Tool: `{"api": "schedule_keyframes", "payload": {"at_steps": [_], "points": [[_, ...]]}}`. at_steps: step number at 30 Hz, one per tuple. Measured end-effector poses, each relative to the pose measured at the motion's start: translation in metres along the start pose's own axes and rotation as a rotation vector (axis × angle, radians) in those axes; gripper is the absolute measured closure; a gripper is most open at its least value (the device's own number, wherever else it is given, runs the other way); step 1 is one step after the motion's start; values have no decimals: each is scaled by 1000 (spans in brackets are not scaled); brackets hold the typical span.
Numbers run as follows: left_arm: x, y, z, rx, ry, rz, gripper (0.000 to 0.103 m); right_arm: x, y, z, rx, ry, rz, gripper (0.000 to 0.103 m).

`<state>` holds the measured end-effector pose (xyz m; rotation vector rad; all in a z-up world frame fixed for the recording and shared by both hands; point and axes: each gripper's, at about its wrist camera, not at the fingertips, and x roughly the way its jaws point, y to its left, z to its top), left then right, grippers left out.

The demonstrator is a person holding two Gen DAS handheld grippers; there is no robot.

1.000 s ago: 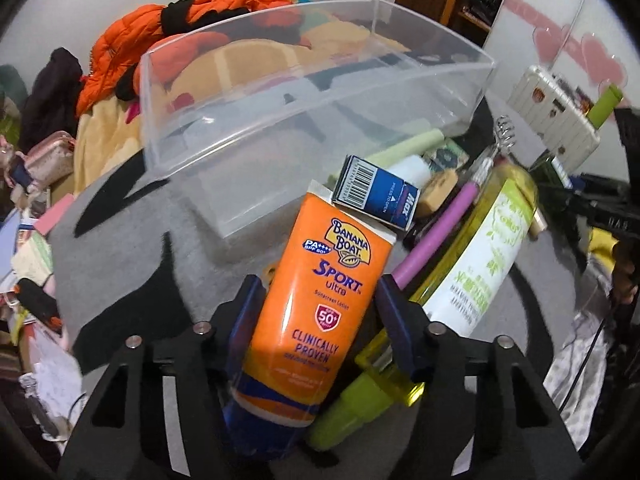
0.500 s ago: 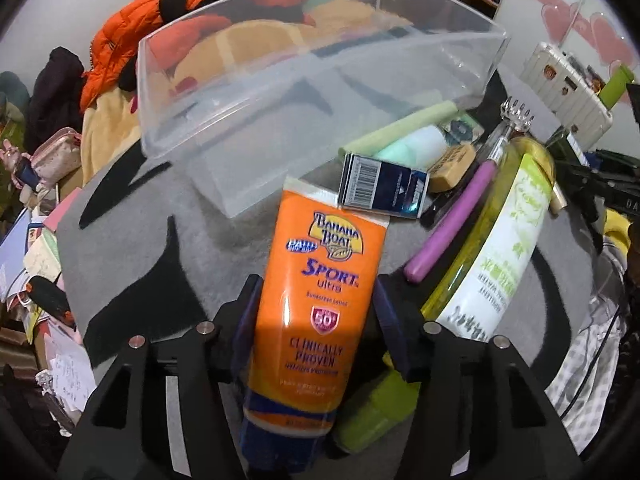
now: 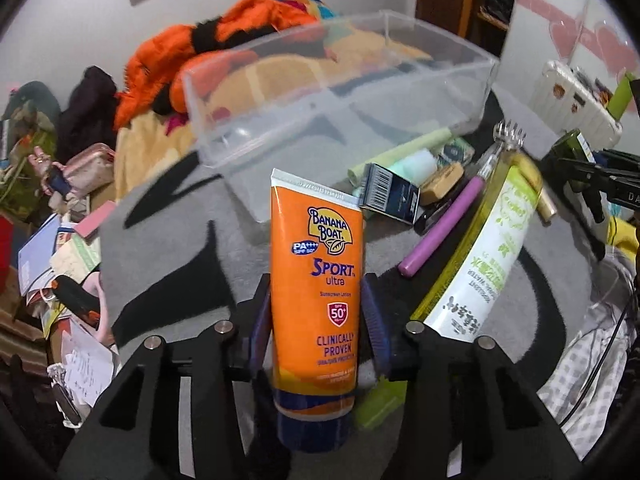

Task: Organize objects
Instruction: 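Grasp the orange sunscreen tube with the left tool while the right tool grasps the green pump bottle, then lift the orange tube with the left tool while the right tool lifts the green bottle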

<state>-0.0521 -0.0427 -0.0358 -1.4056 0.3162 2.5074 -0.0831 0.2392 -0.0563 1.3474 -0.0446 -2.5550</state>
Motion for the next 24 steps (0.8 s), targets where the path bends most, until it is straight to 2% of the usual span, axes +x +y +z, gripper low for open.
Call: {"api": "schedule_keyframes", "payload": {"at_steps": [2, 3, 4, 8, 10, 20, 24], "points": [[-9, 5, -2, -23, -36, 5, 68, -5, 2, 2, -4, -18, -2, 65], [-13, 7, -4, -37, -51, 8, 75, -7, 3, 3, -4, -24, 1, 65], [-17, 5, -3, -51, -63, 4, 77, -9, 4, 4, -5, -31, 7, 65], [-24, 9, -6, -97, -103, -12, 78, -16, 12, 11, -22, -60, 21, 65], [-19, 8, -8, -103, -94, -16, 78, -17, 16, 14, -34, -68, 29, 65], [35, 7, -5, -79, 78, -58, 74, -16, 31, 18, -59, -61, 67, 65], [25, 8, -4, -101, 29, -55, 75, -18, 30, 20, -57, -72, 67, 65]]}}
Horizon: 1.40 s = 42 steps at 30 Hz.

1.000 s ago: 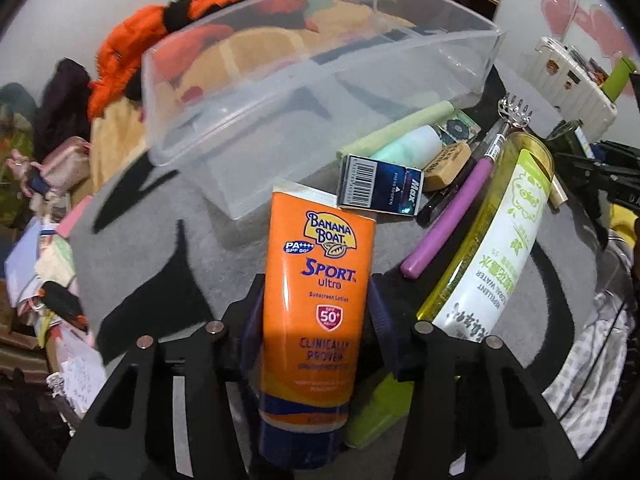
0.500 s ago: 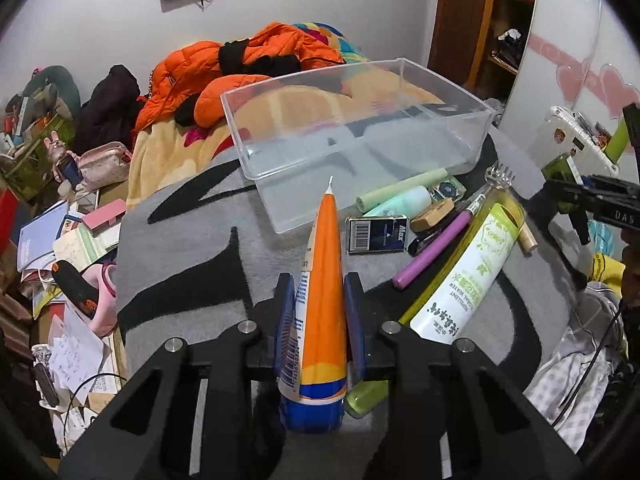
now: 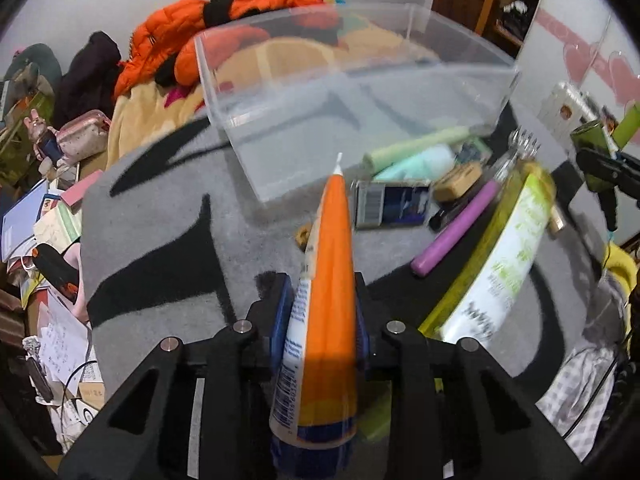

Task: Organize objects
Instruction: 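Lift the orange tube with the left tool while the right tool lifts the green bottle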

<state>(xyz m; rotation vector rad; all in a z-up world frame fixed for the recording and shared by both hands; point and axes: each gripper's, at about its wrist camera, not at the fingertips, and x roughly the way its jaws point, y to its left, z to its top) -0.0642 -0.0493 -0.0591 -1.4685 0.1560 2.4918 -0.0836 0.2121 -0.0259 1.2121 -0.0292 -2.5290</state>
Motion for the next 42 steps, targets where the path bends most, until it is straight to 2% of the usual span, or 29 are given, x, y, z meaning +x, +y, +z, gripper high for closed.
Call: {"api": "schedule_keyframes", "payload": {"at_steps": [6, 12, 17, 20, 25, 27, 29, 31, 33, 34, 39, 42], "points": [[-45, -1, 7, -19, -118, 13, 77, -8, 5, 16, -24, -46, 12, 65], [-73, 0, 19, -60, -208, -27, 83, -7, 18, 38, -60, -90, 32, 65], [-78, -3, 24, -65, -246, -56, 83, -5, 24, 51, -74, -109, 45, 65], [-74, -4, 29, -76, -236, -87, 84, -4, 26, 56, -77, -114, 51, 65], [-84, -8, 43, -78, -279, -118, 95, -3, 28, 67, -78, -126, 67, 65], [-87, -11, 46, -54, -291, -95, 98, -3, 28, 72, -82, -132, 71, 65], [-83, -15, 45, -27, -283, -66, 97, -2, 30, 74, -88, -134, 71, 65], [-75, -16, 39, -31, -254, -30, 90, 0, 30, 74, -90, -128, 77, 65], [-64, -12, 30, -49, -210, -34, 72, 2, 31, 73, -91, -120, 83, 65], [-57, -9, 24, -66, -185, -50, 70, 4, 31, 72, -95, -114, 84, 65], [-31, 0, -5, -144, -95, -104, 68, 14, 32, 76, -96, -95, 87, 65], [-30, 3, -14, -178, -109, -109, 68, 19, 32, 85, -101, -95, 81, 65]]}}
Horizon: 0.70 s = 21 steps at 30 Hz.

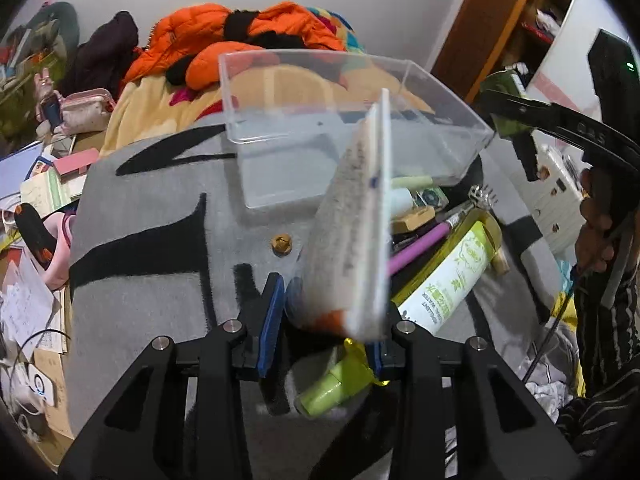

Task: Organize objects
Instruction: 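Lift the orange tube with the left tool while the right tool lifts the green bottle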

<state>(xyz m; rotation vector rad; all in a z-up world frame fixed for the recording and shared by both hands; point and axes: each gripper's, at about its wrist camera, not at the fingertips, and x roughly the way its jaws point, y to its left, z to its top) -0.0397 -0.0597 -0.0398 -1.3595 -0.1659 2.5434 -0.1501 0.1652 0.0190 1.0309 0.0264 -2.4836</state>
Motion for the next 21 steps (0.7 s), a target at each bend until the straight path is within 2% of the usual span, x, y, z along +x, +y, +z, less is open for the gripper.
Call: {"api": "schedule_keyframes", "payload": {"at_steps": [8, 16, 21], "points": [[-13, 5, 13, -53, -53, -23, 68, 26, 2, 25, -50, 24, -43, 65], [-57, -1, 55, -40, -200, -55, 68, 53, -4, 41, -77, 66, -74, 65], [-58, -2, 85, -38, -259, -33, 68, 71, -5, 47, -101, 94, -94, 65]]}}
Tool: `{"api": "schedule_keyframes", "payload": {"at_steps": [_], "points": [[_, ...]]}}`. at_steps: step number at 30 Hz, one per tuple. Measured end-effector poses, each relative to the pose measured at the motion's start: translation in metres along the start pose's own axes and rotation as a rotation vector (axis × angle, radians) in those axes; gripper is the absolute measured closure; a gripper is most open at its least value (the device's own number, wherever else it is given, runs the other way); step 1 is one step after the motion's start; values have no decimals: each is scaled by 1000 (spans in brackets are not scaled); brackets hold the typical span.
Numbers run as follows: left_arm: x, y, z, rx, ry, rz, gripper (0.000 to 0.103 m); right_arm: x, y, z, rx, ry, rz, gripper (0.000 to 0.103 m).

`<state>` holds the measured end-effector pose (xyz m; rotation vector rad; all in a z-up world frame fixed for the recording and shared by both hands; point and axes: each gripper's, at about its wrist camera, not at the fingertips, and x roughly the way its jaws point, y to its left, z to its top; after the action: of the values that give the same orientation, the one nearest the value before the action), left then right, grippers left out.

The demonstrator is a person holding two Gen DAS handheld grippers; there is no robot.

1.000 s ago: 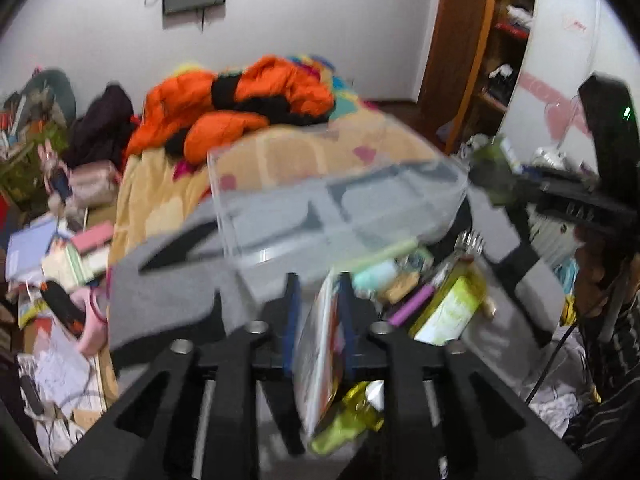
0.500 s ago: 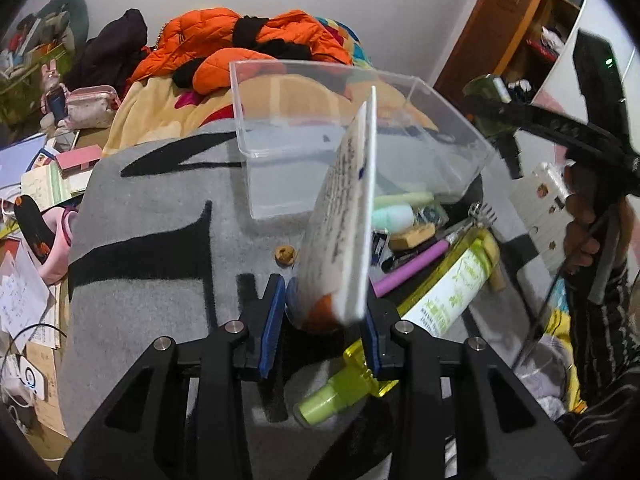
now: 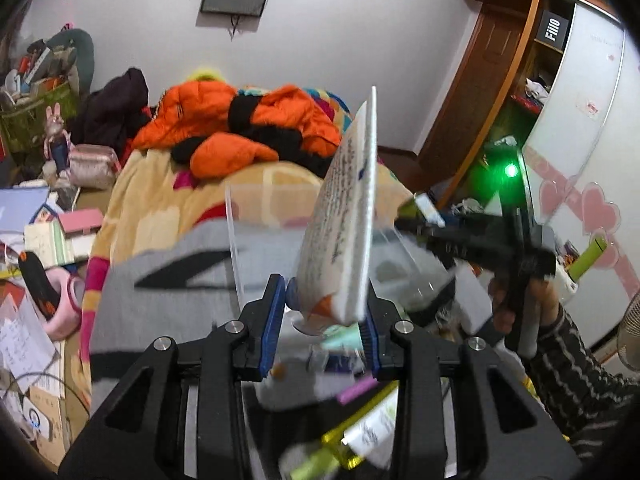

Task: Organize objects
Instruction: 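Lift the orange tube with the left tool while the right tool lifts the green bottle, then lower both held items into the clear box and open both tools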

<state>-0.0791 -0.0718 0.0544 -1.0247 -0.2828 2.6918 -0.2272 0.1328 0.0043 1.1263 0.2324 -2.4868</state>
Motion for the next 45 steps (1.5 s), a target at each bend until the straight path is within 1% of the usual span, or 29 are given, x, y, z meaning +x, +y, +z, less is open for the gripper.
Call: {"api": "schedule_keyframes", "payload": {"at_steps": [3, 6, 13, 16, 19, 25, 30, 33, 36, 37, 38, 39, 40, 41, 42, 43, 45], "points": [[15, 0, 8, 12, -7, 34, 68, 9, 0, 2, -13, 16, -5, 65], [40, 3, 14, 14, 16, 49, 68, 16, 0, 3, -23, 32, -5, 65], [94, 9, 13, -6, 103, 50, 68, 35, 4, 4, -34, 88, 16, 65], [111, 8, 12, -22, 136, 32, 68, 42, 8, 3, -41, 106, 31, 65], [124, 4, 10, -19, 154, 40, 68, 45, 14, 3, -67, 105, 18, 65], [142, -4, 5, 18, 193, 78, 68, 52, 19, 3, -84, 129, 45, 65], [141, -12, 3, 74, 184, 106, 68, 61, 22, -2, -89, 157, 65, 65], [141, -12, 2, 77, 190, 101, 68, 66, 23, -4, -93, 175, 75, 65], [135, -6, 3, 36, 160, 51, 67, 66, 22, -5, -85, 180, 87, 65], [131, -3, 4, 17, 148, 30, 65, 66, 22, -5, -85, 182, 88, 65], [130, -2, 6, 10, 144, 28, 60, 66, 22, -5, -86, 183, 87, 65], [127, -2, 7, 11, 135, 35, 52, 65, 22, -5, -87, 183, 85, 65], [124, -2, 9, 19, 125, 57, 46, 64, 22, -5, -87, 182, 86, 64], [118, -6, 10, 45, 97, 112, 33, 63, 22, -5, -85, 180, 87, 64], [114, -8, 10, 61, 79, 140, 26, 62, 22, -5, -83, 176, 90, 63], [109, -11, 10, 80, 58, 162, 24, 60, 22, -6, -82, 172, 92, 62], [104, -14, 11, 99, 49, 181, 17, 55, 21, -7, -78, 161, 96, 61]]}}
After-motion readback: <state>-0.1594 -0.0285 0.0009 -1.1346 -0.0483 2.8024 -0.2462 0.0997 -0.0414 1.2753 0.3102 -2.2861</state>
